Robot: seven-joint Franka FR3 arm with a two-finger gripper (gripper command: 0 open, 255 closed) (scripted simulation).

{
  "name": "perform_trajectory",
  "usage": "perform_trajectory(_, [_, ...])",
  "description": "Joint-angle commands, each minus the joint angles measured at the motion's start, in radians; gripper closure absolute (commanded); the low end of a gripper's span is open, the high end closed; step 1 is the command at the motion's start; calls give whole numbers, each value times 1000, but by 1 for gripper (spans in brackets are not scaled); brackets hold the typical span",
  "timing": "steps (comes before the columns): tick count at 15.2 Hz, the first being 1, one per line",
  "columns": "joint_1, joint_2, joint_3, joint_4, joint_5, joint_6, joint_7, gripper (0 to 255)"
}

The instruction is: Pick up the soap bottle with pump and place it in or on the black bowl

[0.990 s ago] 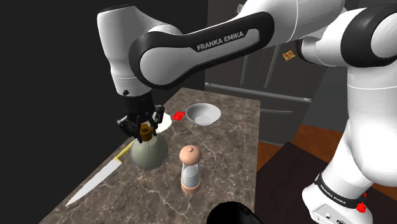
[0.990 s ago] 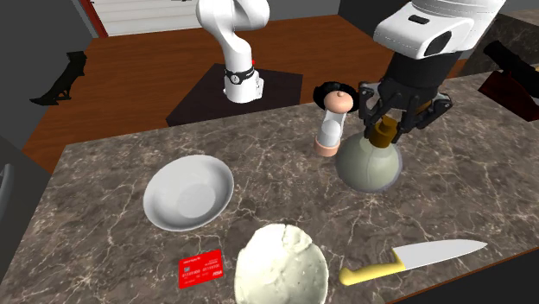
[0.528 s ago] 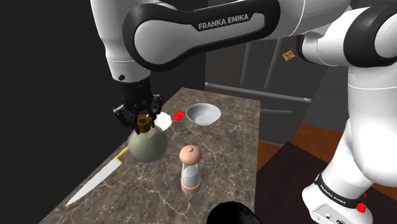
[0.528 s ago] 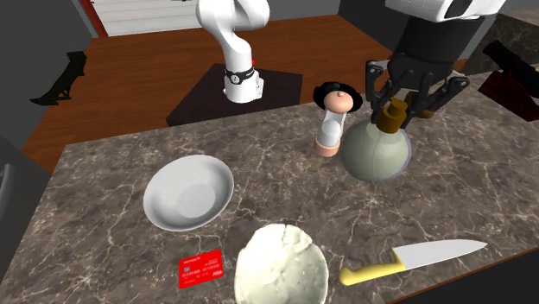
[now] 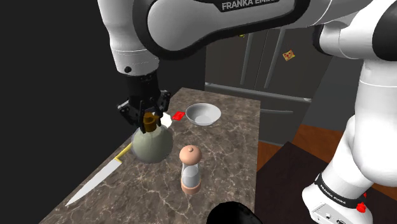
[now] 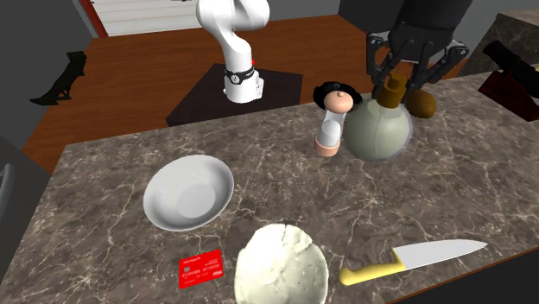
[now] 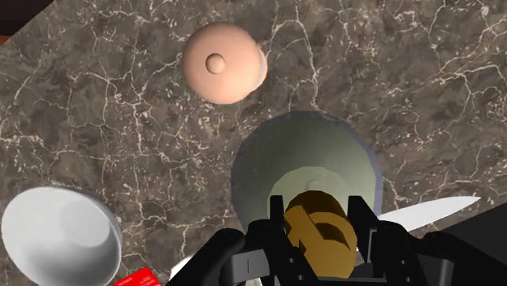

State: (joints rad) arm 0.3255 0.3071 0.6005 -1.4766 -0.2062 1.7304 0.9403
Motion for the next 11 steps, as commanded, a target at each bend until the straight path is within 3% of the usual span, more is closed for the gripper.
perform_trajectory(1, [-20,-88,16,-95,45,20,3,255])
perform_trajectory(6, [-37,-283,40,-282,158,47,2,255])
perform_trajectory(11, [-19,-469,46,-424,272,40,-2,255])
